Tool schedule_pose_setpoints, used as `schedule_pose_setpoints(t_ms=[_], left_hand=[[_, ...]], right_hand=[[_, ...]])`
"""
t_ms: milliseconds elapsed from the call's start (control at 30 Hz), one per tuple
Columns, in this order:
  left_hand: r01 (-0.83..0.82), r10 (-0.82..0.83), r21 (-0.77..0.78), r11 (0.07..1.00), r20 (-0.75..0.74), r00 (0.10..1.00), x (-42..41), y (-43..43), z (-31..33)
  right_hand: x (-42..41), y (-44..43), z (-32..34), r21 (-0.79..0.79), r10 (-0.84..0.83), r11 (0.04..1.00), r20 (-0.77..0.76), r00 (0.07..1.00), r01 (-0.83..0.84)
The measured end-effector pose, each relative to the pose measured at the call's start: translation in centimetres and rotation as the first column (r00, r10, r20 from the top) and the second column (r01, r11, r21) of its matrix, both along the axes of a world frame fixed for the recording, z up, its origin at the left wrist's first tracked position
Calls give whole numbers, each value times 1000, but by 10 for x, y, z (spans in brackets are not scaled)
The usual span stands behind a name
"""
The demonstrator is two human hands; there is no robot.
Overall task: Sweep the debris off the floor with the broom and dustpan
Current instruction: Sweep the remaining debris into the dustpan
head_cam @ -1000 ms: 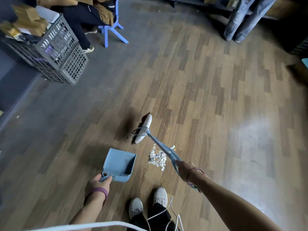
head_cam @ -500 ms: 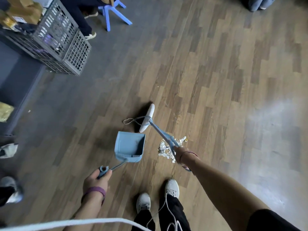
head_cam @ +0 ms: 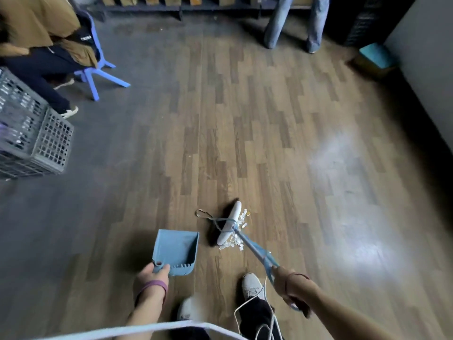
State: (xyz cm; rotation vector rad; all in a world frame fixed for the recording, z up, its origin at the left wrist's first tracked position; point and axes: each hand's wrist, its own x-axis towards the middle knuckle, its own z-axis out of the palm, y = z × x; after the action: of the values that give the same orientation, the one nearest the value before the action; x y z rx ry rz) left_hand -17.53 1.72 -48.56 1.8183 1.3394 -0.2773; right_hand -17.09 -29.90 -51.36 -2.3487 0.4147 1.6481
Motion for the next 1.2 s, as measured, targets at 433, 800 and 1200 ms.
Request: schedule_pose_setpoints(t_ms=[433, 800, 1200], left_hand=[[289, -274, -108, 951, 138, 952, 12, 51, 42], [460, -456, -82, 884, 60, 888, 35, 45, 9], [815, -809, -17, 579, -139, 571, 36, 81, -21]], right_hand=[[3, 62, 35, 190, -567, 823, 209, 797, 536], [73, 84, -2, 485, -856, 441, -27, 516, 755], [129, 117, -2, 197, -247, 968, 667, 703, 154]])
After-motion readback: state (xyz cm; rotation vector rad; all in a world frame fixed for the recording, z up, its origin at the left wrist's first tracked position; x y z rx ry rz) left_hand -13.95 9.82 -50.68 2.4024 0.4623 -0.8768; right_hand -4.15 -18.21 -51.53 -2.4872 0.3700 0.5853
